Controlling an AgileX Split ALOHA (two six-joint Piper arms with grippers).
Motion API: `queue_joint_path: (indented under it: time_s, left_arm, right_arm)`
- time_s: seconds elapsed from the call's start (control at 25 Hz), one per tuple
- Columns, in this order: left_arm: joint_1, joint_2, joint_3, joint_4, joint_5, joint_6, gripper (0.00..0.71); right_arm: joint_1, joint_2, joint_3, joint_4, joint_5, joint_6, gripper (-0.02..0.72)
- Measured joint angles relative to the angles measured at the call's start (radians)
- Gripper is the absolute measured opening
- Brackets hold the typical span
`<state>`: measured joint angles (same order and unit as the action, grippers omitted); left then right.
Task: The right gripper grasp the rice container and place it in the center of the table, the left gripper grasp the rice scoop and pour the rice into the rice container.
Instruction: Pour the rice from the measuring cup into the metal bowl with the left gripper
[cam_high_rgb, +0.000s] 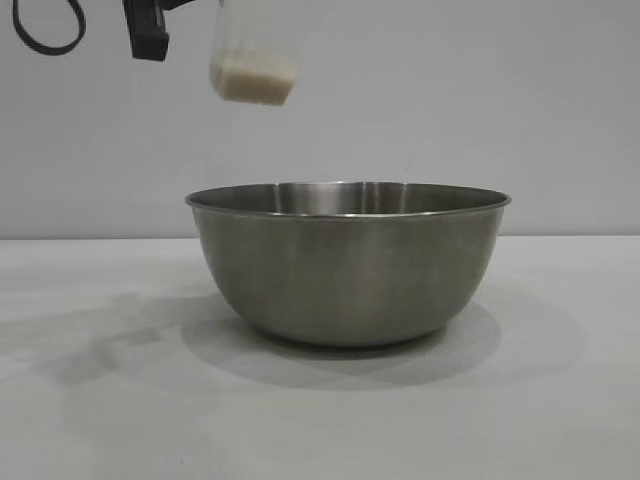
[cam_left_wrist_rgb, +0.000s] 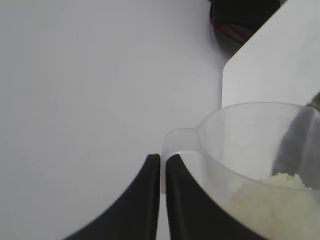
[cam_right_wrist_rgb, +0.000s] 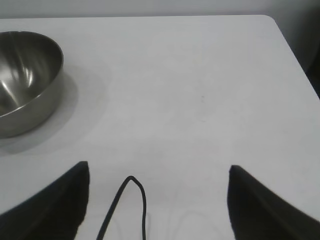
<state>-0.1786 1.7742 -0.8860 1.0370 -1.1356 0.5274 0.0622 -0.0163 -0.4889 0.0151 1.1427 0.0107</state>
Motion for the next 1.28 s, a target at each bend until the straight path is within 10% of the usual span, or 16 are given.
queue_joint_path:
  time_s: [0.72,1.28]
  left_arm:
    - [-0.134,0.003,-0.002,-0.043,0.059,0.638,0.000]
    - [-0.149,0.004,-0.002,-0.075,0.089,0.968,0.000]
  right_arm:
    - [0.000,0.000,0.000,0.000,0.000,0.000,0.510]
    - [0.000,0.000,0.000,0.000,0.000,0.000,0.510]
